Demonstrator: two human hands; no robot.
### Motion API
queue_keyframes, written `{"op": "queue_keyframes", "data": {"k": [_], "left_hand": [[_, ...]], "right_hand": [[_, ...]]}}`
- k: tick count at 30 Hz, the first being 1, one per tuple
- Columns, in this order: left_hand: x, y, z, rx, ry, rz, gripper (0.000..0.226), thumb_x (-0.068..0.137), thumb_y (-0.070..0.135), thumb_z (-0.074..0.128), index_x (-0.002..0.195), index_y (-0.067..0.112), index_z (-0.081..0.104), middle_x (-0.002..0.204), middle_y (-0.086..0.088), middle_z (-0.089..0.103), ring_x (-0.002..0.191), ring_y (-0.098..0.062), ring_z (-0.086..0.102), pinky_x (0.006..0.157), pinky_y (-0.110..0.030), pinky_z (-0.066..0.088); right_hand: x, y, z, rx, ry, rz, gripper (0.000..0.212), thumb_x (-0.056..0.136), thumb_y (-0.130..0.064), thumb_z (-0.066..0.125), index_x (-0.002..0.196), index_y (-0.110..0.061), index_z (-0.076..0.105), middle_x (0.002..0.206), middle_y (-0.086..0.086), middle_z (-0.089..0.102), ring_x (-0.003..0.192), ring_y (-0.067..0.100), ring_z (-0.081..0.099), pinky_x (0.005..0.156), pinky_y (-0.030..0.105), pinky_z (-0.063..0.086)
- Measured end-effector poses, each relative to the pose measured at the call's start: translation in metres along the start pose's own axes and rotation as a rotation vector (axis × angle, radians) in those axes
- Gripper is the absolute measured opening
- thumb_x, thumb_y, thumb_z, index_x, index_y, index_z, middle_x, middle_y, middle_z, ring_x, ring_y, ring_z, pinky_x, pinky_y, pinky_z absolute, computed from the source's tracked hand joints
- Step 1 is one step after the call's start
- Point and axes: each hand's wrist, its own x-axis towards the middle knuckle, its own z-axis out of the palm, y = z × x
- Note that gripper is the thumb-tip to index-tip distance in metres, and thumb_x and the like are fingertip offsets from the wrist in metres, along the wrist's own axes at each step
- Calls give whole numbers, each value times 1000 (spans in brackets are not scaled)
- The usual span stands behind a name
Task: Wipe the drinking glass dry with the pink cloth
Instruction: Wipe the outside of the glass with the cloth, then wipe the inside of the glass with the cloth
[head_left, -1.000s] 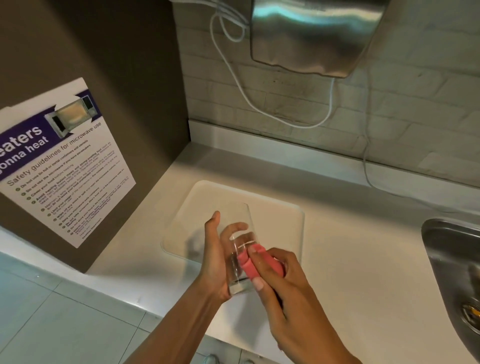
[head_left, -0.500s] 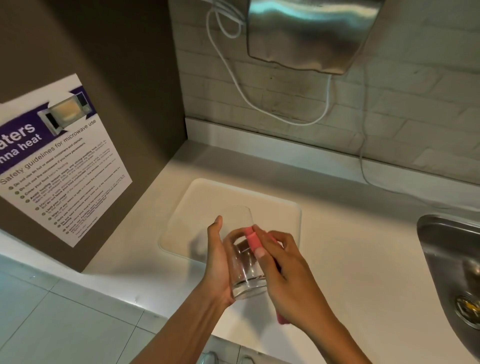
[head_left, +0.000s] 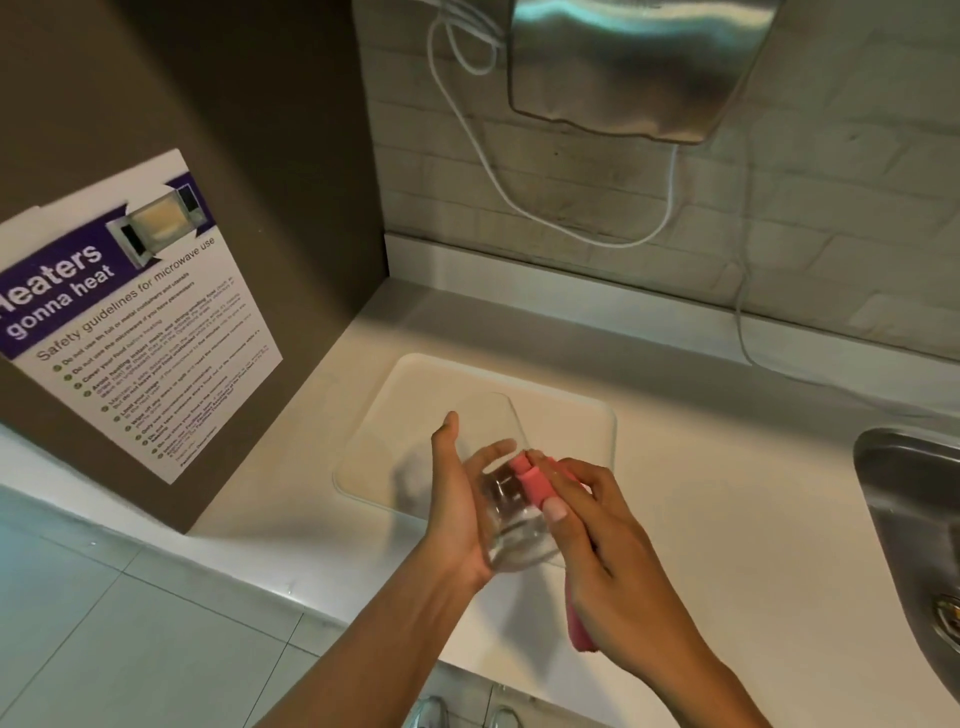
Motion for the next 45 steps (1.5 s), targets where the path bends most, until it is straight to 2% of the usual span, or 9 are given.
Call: {"op": "queue_keyframes", "data": {"k": [9,13,17,22,26,30,34,39,45], "left_hand": [[7,-13,2,-313,51,-157,93,80,84,60,124,4,71,100,-25,82,80,-43,81,72,-51,66],[4,-10,10,-350,-35,-171,80,80,73,69,116,1,71,94,-25,81,72,-43,81,63,-56,66],[0,-13,15,-437,-33,-166,73,90,68,61,104,-2,75,88,-24,82,65,-40,81,59,-42,66],[-4,-17,13,-427,-129,-186,73,88,65,59,105,-4,76,91,-23,80,74,-39,81,53,-42,66],[-5,-9,25,-377,-48,-164,65,95,63,57,110,2,75,94,-23,83,72,-40,82,60,-47,68],[-5,-8,31,-389,14,-205,82,93,72,56,124,-3,70,118,-28,78,100,-43,75,80,-51,59],[-4,-15,30,-351,-32,-191,79,95,71,50,92,-1,83,85,-19,83,70,-32,82,62,-34,63],[-3,-6,38,-310,52,-145,73,94,69,58,127,6,72,123,-23,79,108,-41,77,82,-50,63],[1,-14,29,-314,57,-104,51,103,60,48,106,13,69,64,-7,79,56,-19,76,52,-25,60]], "right_hand": [[-3,11,2,-17,-66,34,48,106,-49,30,154,-52,28,149,-36,36,139,-9,36,116,16,28],[-3,20,8,2,12,39,53,99,-68,24,148,-67,6,146,-42,30,126,-20,39,102,7,33],[-4,30,9,-231,38,-225,53,106,-54,21,157,-53,7,161,-35,15,143,-7,25,111,6,26],[15,43,-6,-535,26,-626,53,110,-36,34,161,-34,19,169,-7,17,152,13,25,120,31,25],[27,38,-8,-346,0,-383,52,106,-55,24,157,-53,12,164,-33,9,148,-8,17,118,24,30],[6,54,6,-363,78,-415,52,110,-42,26,161,-41,14,170,-10,11,155,18,20,124,30,23],[18,46,-5,-658,46,-584,51,109,-36,34,159,-34,26,165,-6,26,155,24,20,124,36,20],[31,30,-9,-385,34,-320,50,109,-48,16,159,-44,22,167,-22,16,155,2,9,123,17,7],[28,38,-2,-610,9,-644,49,109,-35,37,157,-35,28,169,-12,18,156,24,17,126,37,17]]}}
